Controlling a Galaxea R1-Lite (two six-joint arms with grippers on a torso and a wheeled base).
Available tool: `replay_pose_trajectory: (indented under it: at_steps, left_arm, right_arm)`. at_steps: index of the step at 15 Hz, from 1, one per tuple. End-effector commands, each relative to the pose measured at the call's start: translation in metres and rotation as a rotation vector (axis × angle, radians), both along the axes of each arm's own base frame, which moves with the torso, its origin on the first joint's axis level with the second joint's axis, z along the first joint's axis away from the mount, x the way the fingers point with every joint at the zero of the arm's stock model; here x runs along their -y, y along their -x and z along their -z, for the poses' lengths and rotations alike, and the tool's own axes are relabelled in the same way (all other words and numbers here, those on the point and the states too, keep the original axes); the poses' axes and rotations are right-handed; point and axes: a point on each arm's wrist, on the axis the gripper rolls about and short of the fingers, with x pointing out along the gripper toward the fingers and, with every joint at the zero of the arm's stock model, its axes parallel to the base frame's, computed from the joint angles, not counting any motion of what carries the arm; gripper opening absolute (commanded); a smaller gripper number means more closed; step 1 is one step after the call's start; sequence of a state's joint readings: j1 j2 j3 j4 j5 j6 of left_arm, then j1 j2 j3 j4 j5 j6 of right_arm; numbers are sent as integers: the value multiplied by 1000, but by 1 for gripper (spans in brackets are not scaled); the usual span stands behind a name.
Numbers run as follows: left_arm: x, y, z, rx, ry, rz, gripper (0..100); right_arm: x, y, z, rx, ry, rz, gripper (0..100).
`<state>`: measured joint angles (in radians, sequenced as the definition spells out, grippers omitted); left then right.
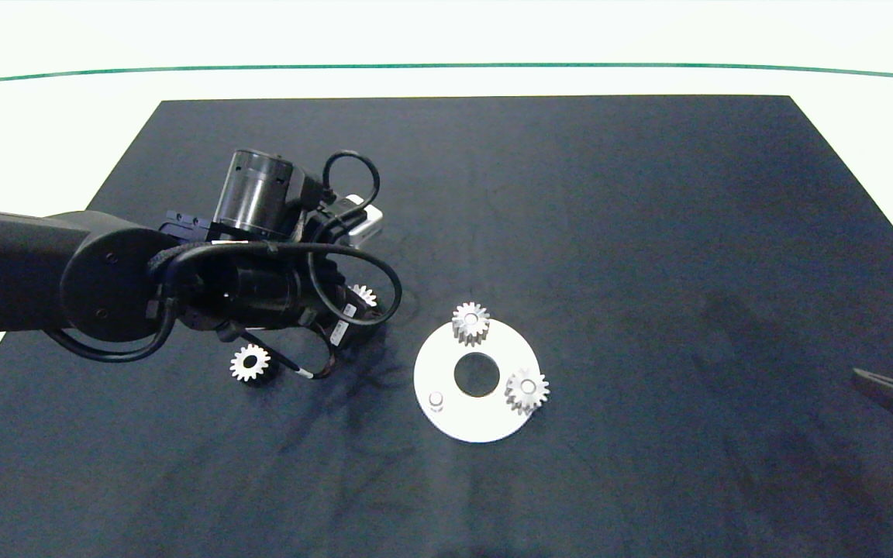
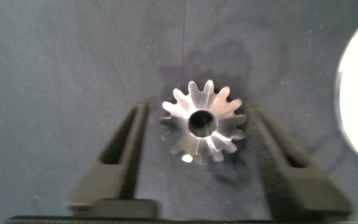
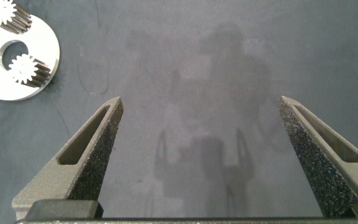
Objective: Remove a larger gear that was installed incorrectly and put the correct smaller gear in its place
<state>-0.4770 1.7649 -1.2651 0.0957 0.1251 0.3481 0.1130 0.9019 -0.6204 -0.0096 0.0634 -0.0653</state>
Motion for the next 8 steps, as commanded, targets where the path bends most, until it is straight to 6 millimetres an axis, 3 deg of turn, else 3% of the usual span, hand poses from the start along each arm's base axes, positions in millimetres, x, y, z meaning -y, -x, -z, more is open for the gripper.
replay_pose_trajectory:
  at_steps: [1, 6, 8]
  left_arm:
    - [-11, 2, 2, -19, 3, -10, 100]
    - [-47, 36, -29, -34, 9, -59, 100]
    - [-60, 47, -32, -73, -4, -90, 100]
  right_arm:
    - [0, 0, 0, -1, 0, -2, 100]
    - [0, 0, 0, 2, 0, -3, 100]
    - [0, 0, 0, 2, 0, -3, 100]
